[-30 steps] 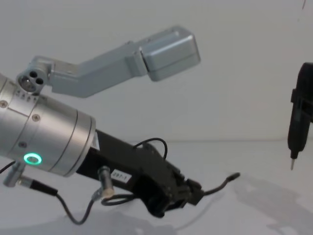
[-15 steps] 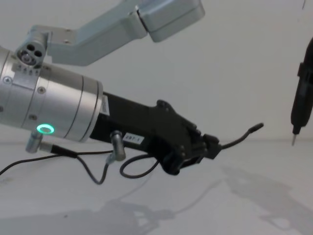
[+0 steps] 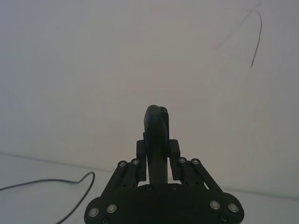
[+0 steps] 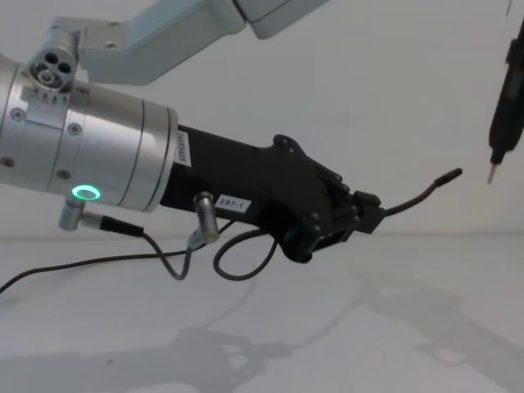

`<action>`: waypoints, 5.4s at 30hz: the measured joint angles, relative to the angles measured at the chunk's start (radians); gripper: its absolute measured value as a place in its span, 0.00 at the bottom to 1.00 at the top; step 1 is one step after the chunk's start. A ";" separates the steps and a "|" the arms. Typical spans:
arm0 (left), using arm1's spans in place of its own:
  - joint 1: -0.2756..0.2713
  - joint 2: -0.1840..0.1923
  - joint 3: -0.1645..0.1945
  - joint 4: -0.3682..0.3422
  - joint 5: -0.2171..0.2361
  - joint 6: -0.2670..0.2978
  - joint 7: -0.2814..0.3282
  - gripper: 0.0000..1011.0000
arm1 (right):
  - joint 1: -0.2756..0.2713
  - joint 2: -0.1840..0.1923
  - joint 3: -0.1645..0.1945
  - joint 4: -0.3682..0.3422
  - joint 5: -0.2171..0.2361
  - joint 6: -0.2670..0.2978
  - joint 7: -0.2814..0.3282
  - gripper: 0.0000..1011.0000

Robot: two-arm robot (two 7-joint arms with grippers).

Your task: Pick up the data cable with the one hand.

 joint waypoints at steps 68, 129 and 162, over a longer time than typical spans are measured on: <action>-0.006 -0.007 -0.004 0.006 0.007 -0.041 -0.003 0.04 | 0.018 0.044 0.035 -0.125 0.220 0.230 0.034 0.28; -0.006 -0.007 -0.004 0.006 0.007 -0.041 -0.003 0.04 | 0.024 0.048 0.020 -0.109 0.182 0.178 -0.002 0.28; -0.006 -0.007 -0.004 0.006 0.007 -0.041 -0.003 0.04 | 0.020 0.072 0.015 -0.109 0.211 0.183 -0.011 0.28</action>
